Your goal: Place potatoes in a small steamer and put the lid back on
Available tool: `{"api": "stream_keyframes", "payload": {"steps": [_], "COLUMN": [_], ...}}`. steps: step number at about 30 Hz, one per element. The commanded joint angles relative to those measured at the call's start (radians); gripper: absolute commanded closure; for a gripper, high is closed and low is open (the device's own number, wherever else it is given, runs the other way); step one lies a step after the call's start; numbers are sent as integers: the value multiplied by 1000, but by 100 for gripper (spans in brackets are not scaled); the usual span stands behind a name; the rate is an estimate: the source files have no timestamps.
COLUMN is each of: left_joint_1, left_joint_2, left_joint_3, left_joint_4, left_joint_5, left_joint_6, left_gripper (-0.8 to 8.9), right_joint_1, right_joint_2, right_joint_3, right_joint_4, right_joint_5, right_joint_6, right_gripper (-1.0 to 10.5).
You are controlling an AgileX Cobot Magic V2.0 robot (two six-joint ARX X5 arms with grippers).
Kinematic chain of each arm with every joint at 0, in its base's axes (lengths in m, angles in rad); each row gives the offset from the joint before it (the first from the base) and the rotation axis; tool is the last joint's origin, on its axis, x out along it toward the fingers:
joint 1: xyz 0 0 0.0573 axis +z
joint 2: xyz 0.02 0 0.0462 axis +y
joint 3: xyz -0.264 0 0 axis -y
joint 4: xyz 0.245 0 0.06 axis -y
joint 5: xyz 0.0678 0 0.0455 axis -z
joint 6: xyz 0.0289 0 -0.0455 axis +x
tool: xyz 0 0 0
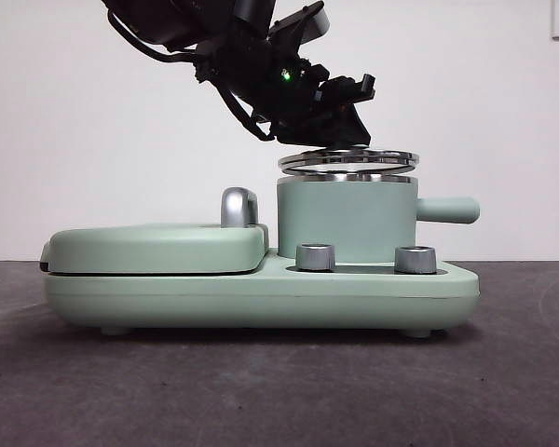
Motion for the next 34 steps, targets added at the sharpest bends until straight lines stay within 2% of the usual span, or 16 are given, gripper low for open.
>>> {"api": "stream_keyframes", "payload": {"steps": [1, 21, 26, 34], "left_joint_1": [-6, -1, -2, -2], "left_joint_2": [15, 54, 54, 54], "left_joint_3": [35, 35, 35, 35], "left_joint_4": [22, 5, 9, 13], "left_joint_5": [2, 2, 2, 2], "left_joint_6": [18, 16, 16, 14], "left_gripper": [799, 798, 768, 563], "right_joint_1": [6, 6, 6, 6], "right_joint_2": [4, 4, 4, 4], "right_joint_3": [8, 8, 8, 8], "right_joint_4": [6, 8, 9, 9], "right_joint_5": [3, 4, 4, 4], "right_joint_6": [11, 11, 11, 11], "right_gripper": [676, 676, 676, 676]}}
